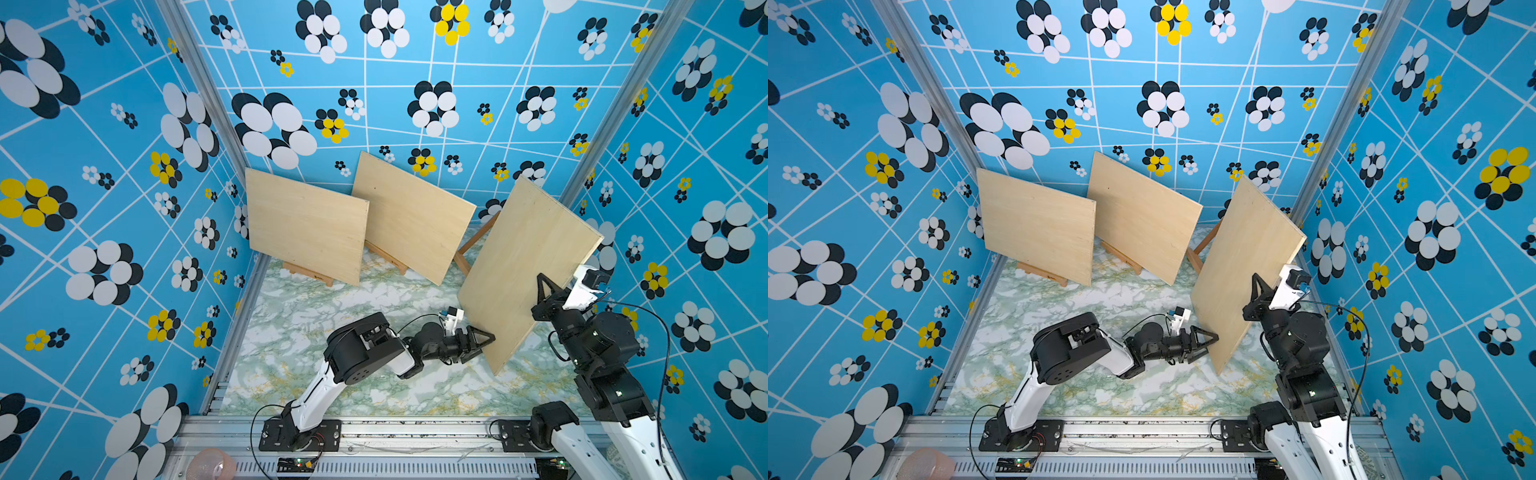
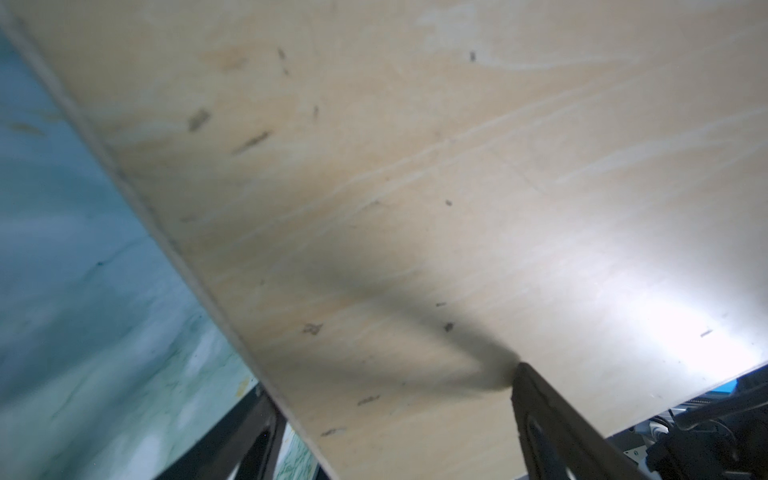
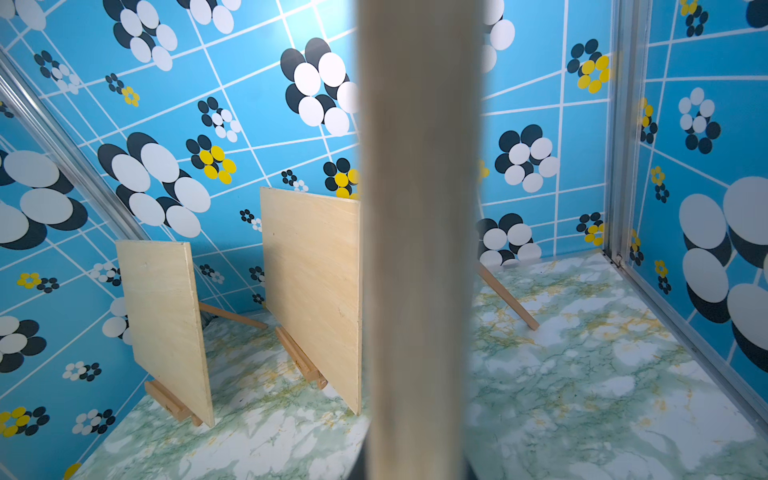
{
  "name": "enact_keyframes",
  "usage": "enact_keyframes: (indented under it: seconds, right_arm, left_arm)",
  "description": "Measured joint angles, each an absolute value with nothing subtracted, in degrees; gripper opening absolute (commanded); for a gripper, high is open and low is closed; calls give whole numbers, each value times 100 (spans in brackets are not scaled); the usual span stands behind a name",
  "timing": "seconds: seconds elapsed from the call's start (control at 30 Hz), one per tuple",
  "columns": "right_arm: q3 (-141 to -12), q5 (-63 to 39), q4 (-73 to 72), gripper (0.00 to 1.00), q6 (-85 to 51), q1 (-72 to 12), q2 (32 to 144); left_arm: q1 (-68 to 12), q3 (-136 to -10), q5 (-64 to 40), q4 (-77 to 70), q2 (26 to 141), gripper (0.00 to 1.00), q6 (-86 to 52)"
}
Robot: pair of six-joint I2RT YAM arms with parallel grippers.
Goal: Assemble the easel
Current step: Pick up the drawing board from the center of the board.
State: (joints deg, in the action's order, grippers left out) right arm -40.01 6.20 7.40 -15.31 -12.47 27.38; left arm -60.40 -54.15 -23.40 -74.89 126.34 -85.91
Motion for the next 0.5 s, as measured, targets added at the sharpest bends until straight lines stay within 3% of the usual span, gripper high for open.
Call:
enact_keyframes:
  seconds: [0.5]
  right_arm:
    - [-3977, 543, 447, 0, -1282, -1201, 2567]
  left_arm:
    - [-5841, -5867, -2622, -7325, 12742, 83, -8552]
